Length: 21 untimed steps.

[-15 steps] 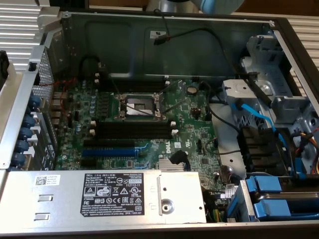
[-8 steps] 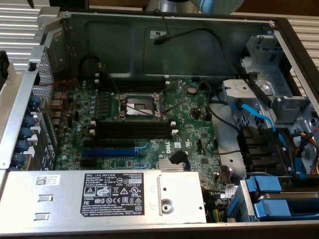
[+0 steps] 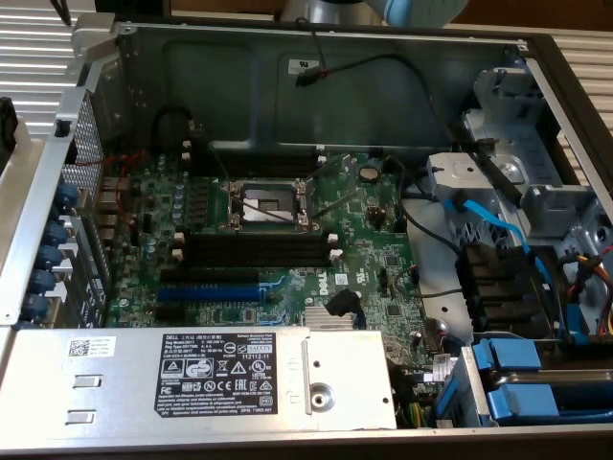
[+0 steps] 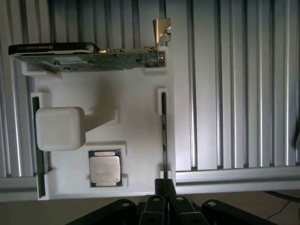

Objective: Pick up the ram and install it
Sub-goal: 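Pick up the ram and move it above insertion slot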

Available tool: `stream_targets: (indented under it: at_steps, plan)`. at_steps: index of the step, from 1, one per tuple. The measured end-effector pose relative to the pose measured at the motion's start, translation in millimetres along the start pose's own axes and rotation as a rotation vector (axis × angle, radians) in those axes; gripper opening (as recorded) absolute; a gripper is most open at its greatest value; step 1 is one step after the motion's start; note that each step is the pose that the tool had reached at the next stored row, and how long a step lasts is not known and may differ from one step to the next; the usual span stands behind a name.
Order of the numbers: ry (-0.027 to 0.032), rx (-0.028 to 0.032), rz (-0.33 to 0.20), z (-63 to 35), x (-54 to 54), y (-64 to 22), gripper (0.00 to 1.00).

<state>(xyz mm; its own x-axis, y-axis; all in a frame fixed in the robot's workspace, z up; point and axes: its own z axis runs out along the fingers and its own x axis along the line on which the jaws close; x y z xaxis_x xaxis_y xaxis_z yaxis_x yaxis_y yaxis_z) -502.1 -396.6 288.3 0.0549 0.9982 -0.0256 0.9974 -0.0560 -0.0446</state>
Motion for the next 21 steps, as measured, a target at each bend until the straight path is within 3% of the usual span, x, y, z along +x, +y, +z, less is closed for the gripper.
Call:
stream_targets:
  at_steps: [21]
  plan:
    - [0.0001,0.0,0.003,38.5,-9.3,2.0,0.1]
